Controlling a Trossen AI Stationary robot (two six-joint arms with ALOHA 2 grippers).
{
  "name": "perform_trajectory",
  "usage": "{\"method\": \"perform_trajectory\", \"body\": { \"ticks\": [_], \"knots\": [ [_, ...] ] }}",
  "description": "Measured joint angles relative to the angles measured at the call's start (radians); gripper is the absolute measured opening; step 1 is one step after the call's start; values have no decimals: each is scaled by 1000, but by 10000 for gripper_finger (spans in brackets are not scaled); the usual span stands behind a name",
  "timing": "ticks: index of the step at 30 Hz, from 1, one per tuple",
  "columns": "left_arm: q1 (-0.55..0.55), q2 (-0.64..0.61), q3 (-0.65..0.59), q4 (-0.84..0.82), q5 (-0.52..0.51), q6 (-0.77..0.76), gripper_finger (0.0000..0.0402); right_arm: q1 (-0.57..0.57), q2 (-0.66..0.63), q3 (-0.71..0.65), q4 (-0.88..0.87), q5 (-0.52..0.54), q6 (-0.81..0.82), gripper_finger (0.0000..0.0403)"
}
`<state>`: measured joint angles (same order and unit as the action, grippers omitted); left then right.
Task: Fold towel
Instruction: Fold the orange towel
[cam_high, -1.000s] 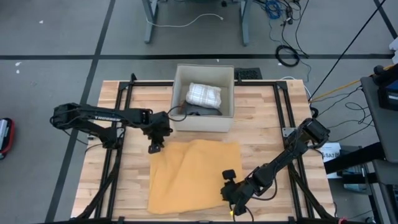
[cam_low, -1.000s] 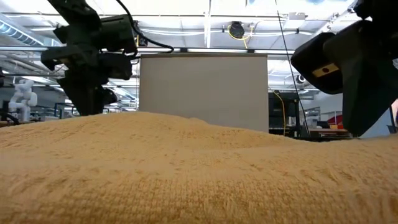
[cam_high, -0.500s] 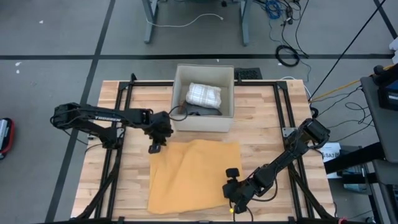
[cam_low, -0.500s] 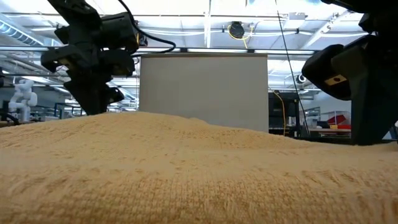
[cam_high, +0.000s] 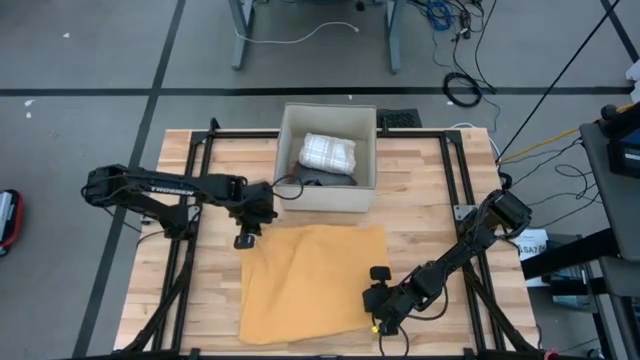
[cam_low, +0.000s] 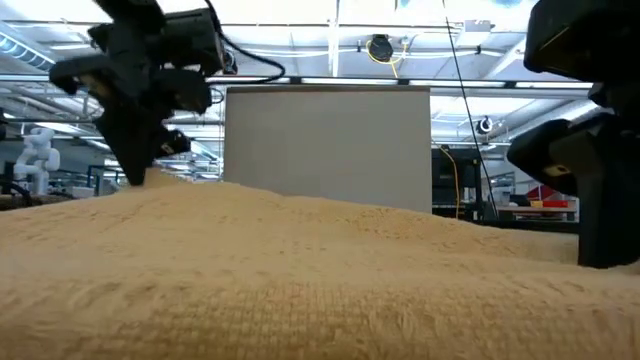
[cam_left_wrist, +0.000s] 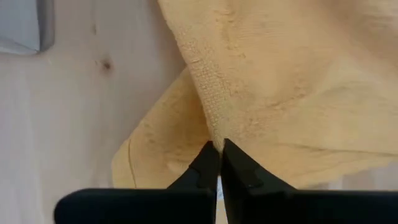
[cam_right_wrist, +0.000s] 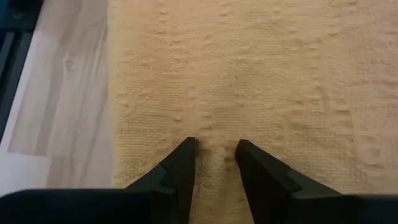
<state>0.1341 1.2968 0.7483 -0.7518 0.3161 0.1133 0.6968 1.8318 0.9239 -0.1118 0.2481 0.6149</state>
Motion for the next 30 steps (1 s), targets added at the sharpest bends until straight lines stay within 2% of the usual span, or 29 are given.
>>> {"method": "perform_trajectory", "body": {
  "ticks": [9,12,19,24,30],
  "knots": [
    [-9,0,207,-317,-79,-27,3,0,-1,-31,49,6,-10,111],
    [-4,0,237,-389,-115,-34,3,1,1,-31,48,15,-18,111],
    [48,64,128,-412,-123,-56,2,1,2,-32,47,17,-20,111],
    [56,161,38,-324,-125,-48,7,-1,3,-32,46,25,-15,111],
    [26,192,36,-242,-217,-44,64,-1,4,-33,43,26,-6,111]
  ]
}}
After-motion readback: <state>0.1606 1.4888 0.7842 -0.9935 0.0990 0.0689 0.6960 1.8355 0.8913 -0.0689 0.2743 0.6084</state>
